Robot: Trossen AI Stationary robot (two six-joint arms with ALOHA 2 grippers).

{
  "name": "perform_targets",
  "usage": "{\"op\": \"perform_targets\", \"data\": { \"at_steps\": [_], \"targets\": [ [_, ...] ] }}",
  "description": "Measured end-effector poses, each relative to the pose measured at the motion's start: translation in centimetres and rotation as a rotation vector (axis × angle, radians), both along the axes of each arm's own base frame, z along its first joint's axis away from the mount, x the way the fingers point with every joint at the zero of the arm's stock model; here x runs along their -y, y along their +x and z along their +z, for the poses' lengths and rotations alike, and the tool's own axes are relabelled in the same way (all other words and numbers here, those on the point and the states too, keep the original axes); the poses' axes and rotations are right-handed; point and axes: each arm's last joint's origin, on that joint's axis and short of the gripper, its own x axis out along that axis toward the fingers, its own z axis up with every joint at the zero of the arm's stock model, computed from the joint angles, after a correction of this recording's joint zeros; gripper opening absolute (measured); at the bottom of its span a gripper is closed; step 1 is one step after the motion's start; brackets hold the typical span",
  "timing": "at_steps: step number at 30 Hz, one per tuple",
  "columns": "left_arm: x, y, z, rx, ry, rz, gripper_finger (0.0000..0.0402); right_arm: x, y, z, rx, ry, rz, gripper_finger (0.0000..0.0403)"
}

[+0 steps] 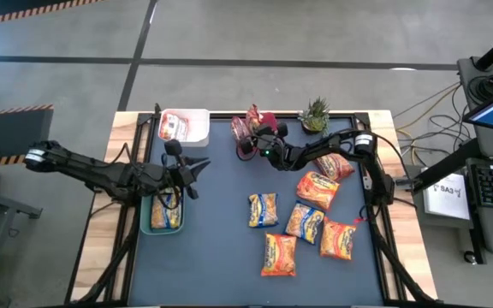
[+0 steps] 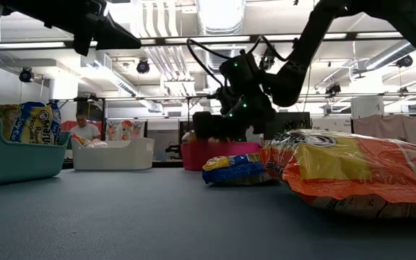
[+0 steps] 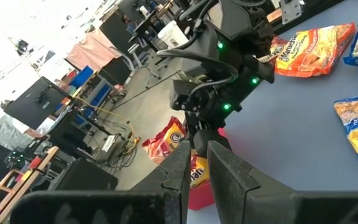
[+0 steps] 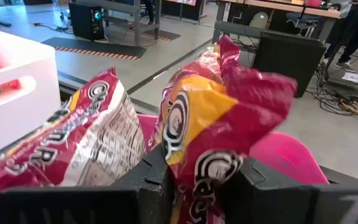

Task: Sort Maruchan noodles
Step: Put the red noodle pack into the red bin

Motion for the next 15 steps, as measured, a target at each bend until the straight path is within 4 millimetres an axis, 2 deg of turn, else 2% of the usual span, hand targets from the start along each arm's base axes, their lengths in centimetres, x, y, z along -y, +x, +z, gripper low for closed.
{"op": "perform_targets", "data": {
  "at_steps": [6,15],
  "targets": [
    [0.1,0.1,0.0,-0.003,-0.008,-0.036,0.0038,-0.2,0.1,-0.2,-0.005,0.001,0.007,0.009],
    [0.1,0.2,-0.1,-0.01,-0.008,-0.042,0.0038,-1.1,0.3,-0.2,-0.019,0.006,0.03,0.0153]
  ]
}}
